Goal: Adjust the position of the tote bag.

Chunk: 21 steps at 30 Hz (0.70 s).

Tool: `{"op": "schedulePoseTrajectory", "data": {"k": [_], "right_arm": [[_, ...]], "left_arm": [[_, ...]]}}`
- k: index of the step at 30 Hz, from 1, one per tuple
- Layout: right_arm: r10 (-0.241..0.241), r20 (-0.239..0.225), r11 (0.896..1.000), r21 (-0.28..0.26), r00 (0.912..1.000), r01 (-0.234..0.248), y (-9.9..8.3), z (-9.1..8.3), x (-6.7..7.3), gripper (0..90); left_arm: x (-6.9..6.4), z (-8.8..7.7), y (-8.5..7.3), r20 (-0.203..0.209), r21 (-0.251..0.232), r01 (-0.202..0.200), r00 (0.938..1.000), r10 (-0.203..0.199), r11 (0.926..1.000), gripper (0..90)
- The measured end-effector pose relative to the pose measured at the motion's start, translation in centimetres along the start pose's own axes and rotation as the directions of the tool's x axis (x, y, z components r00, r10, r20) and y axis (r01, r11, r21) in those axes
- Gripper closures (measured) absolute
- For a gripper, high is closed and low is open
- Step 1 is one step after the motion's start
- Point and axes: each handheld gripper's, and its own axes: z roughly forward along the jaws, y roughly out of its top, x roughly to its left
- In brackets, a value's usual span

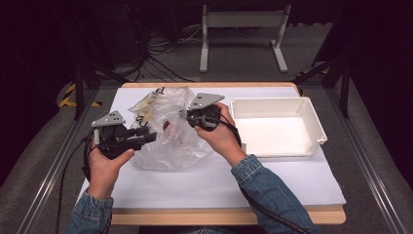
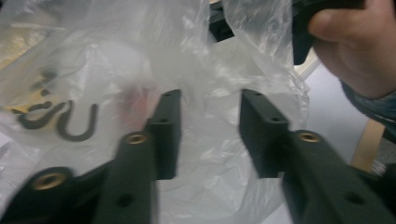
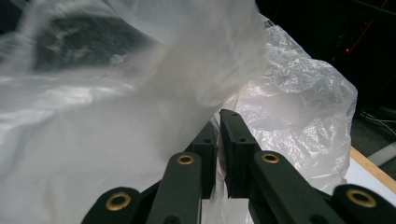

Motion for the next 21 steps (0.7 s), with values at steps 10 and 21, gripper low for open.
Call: {"op": "schedulePoseTrajectory", "data": {"k": [10, 21], "right_arm": [[-0.004, 0.009, 1.000, 0.002, 1.0000, 0.004, -0.1, 0.1, 0.0, 84.9], [0.006, 0.069, 0.999, 0.042, 0.9976, -0.009, -1.3, 1.6, -1.3, 82.8]], "left_arm": [[0.9, 1.1, -1.2, -0.104, 0.087, -0.043, 0.9931, 0.052, 0.9952, 90.0], [4.6, 2.0, -3.6, -0.202, 0.207, 0.056, 0.9793, -0.013, 0.9767, 90.0]]}}
